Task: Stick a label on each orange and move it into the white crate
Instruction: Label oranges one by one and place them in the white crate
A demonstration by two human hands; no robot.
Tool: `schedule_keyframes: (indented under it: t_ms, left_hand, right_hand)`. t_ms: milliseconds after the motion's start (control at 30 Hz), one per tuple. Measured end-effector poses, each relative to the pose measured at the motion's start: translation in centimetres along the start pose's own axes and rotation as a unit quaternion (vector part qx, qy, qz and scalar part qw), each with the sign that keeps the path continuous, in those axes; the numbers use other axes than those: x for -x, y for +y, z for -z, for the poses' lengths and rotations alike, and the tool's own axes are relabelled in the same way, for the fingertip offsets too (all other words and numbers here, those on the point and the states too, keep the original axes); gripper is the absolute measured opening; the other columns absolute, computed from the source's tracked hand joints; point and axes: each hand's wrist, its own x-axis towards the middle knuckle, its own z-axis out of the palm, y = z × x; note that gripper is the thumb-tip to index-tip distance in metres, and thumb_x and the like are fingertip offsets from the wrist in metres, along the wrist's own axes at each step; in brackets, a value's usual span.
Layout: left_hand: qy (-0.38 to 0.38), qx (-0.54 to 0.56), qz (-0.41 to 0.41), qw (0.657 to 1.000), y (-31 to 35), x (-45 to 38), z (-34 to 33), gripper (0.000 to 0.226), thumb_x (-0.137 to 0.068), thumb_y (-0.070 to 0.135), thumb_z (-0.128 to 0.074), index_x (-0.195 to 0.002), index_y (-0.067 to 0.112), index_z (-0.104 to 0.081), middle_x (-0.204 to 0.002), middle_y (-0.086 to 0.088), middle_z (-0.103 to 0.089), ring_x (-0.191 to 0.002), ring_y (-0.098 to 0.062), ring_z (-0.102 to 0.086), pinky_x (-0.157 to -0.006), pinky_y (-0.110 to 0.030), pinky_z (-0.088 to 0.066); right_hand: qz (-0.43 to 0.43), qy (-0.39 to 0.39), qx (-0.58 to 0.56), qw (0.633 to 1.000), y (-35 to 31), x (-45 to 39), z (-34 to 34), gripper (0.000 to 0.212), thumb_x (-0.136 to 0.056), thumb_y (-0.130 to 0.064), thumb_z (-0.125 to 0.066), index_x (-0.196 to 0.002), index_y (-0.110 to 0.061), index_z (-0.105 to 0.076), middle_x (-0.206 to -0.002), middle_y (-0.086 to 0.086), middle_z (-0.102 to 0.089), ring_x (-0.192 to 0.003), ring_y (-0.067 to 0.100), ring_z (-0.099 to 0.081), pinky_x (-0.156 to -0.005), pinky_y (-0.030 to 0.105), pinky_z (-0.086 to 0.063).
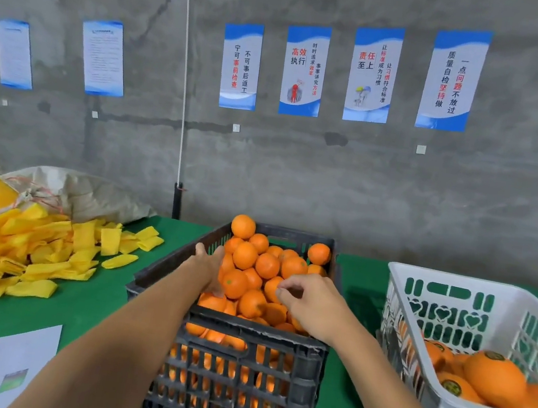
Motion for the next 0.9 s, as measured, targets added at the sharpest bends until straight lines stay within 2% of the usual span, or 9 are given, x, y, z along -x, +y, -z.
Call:
schedule_keyframes:
  t_ms: [67,167,267,367,467,567,667,733,900]
  left_hand:
    - [0.025,-0.005,-0.036,0.999,0.6,1.3,0.9,0.108,-0.086,0.042,-0.080,-0.162,0.023,-0.005,-0.162,-0.023,-0.026,-0.135,-0.043,-0.049,-0.106,-0.050,-0.050]
    - [0.154,0.078,-0.143,0.975,2.7,4.1,2.8,0.074,-0.084,0.045,-0.076,-0.142,0.024,-0.036,-0.137,-0.011,-0.058,-0.120,-0.037,-0.060,-0.096,-0.049,-0.051]
    - [0.282,0.279,-0.257,0.881,6.0,8.7,3.1,0.066,-0.080,0.050,-0.078,-0.134,0.032,-0.044,-0.133,0.007,-0.057,-0.116,-0.017,-0.060,-0.092,-0.036,-0.052]
    - [0.332,0.383,-0.353,0.787,9.2,13.9,0.7,0.068,-0.082,0.054,-0.077,-0.138,0.041,-0.041,-0.132,0.022,-0.049,-0.113,0.004,-0.054,-0.087,-0.007,-0.045]
    - [0.347,0.434,-0.389,0.735,11.4,17.5,-2.0,0.071,-0.083,0.039,-0.082,-0.143,0.032,-0.044,-0.136,0.017,-0.047,-0.123,-0.002,-0.052,-0.094,-0.016,-0.048]
    - [0.396,0.395,-0.445,0.699,12.4,19.8,-5.2,0.074,-0.085,0.025,-0.084,-0.146,0.019,-0.042,-0.146,0.003,-0.043,-0.134,-0.015,-0.050,-0.097,-0.032,-0.054]
    - [0.430,0.322,-0.491,0.686,12.8,21.5,-9.9,0.087,-0.082,0.015,-0.084,-0.150,0.020,-0.031,-0.154,-0.003,-0.036,-0.138,-0.023,-0.049,-0.091,-0.039,-0.060]
    - [0.409,0.325,-0.492,0.696,13.0,22.3,-12.8,0.092,-0.079,0.012,-0.086,-0.150,0.023,-0.028,-0.154,-0.003,-0.035,-0.136,-0.024,-0.048,-0.083,-0.040,-0.063]
    - [0.221,0.338,-0.463,0.789,13.7,23.1,-19.1,0.076,-0.087,0.017,-0.078,-0.143,0.031,-0.030,-0.151,0.010,-0.026,-0.126,-0.032,-0.059,-0.081,-0.048,-0.062]
  right_hand:
    - [-0.007,0.012,-0.004,1.000,-0.2,0.2,0.2,0.023,-0.098,-0.042,-0.063,-0.113,-0.031,-0.075,-0.121,-0.009,-0.072,-0.116,0.016,-0.064,-0.099,0.047,-0.054]
    - [-0.012,0.063,-0.029,0.998,-0.5,0.6,0.4,0.033,-0.100,-0.039,-0.061,-0.129,-0.025,-0.067,-0.130,-0.003,-0.069,-0.116,0.018,-0.064,-0.099,0.047,-0.053]
    - [0.006,0.167,-0.105,0.980,-1.3,2.2,0.6,0.051,-0.102,-0.050,-0.055,-0.146,-0.026,-0.051,-0.143,-0.009,-0.057,-0.127,0.011,-0.056,-0.105,0.041,-0.049]
    - [0.030,0.217,-0.201,0.955,-2.2,5.4,0.6,0.070,-0.090,-0.072,-0.054,-0.151,-0.042,-0.037,-0.142,-0.017,-0.053,-0.123,-0.002,-0.056,-0.101,0.024,-0.051]
    - [0.062,0.264,-0.241,0.932,-2.0,9.5,0.6,0.073,-0.083,-0.069,-0.064,-0.148,-0.047,-0.041,-0.140,-0.025,-0.052,-0.124,-0.005,-0.055,-0.096,0.012,-0.049]
    - [0.109,0.306,-0.193,0.926,0.2,13.6,0.4,0.068,-0.085,-0.054,-0.071,-0.146,-0.032,-0.049,-0.139,-0.023,-0.052,-0.128,-0.003,-0.053,-0.095,0.008,-0.045]
    - [0.136,0.304,-0.141,0.932,3.0,17.3,-0.6,0.067,-0.089,-0.050,-0.075,-0.142,-0.016,-0.054,-0.138,-0.004,-0.056,-0.127,0.011,-0.057,-0.098,0.016,-0.048]
    - [0.142,0.284,-0.127,0.940,4.9,19.2,-1.8,0.066,-0.089,-0.051,-0.075,-0.142,-0.016,-0.055,-0.138,-0.005,-0.055,-0.126,0.012,-0.058,-0.098,0.017,-0.049]
    - [0.032,0.177,-0.153,0.972,9.3,22.7,-4.7,0.068,-0.077,-0.055,-0.081,-0.136,-0.030,-0.056,-0.131,-0.017,-0.058,-0.118,-0.001,-0.058,-0.095,0.020,-0.052]
